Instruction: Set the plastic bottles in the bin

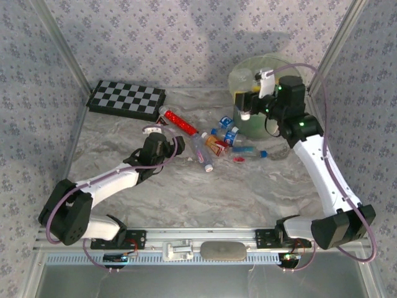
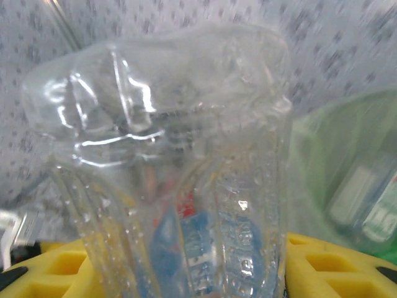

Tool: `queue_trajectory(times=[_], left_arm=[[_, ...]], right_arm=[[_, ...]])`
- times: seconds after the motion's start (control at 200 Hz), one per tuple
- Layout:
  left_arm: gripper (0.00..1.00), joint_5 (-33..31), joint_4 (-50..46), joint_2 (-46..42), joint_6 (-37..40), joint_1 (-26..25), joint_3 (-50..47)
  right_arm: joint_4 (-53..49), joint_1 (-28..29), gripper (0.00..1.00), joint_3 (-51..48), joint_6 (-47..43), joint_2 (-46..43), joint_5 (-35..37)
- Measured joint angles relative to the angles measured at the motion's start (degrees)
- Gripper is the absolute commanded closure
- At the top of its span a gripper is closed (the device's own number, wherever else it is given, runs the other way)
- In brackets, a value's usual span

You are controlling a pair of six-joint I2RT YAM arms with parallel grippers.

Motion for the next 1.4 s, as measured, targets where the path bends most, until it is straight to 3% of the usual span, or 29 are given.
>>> queue_trajectory(times=[0.33, 0.51, 1.129, 1.264, 1.399], left_arm=[[0.0, -0.9, -0.07, -1.51, 0.13, 0.0, -1.88], [0.0, -1.29, -0.13, -2.23, 0.13, 0.0, -2.23], [0.0, -2.36, -0.44, -3.45, 0.55, 0.0, -2.93], [0.0, -2.36, -0.44, -3.45, 0.55, 0.0, -2.93], [0.0, -2.36, -0.44, -3.45, 0.55, 0.0, -2.93]], right_arm=[[8.02, -6.95, 0.52, 3.96, 0.09, 0.5, 6.21], [10.23, -9.97, 0.52, 8.39, 0.09, 5.88, 9.09], [3.54, -15.37, 0.49, 12.66, 4.26, 21.31, 10.29], [1.79, -15.43, 0.41, 13.7, 5.01, 23.1, 9.88], [0.28, -15.65, 0.21, 15.23, 5.84, 24.22, 9.88]])
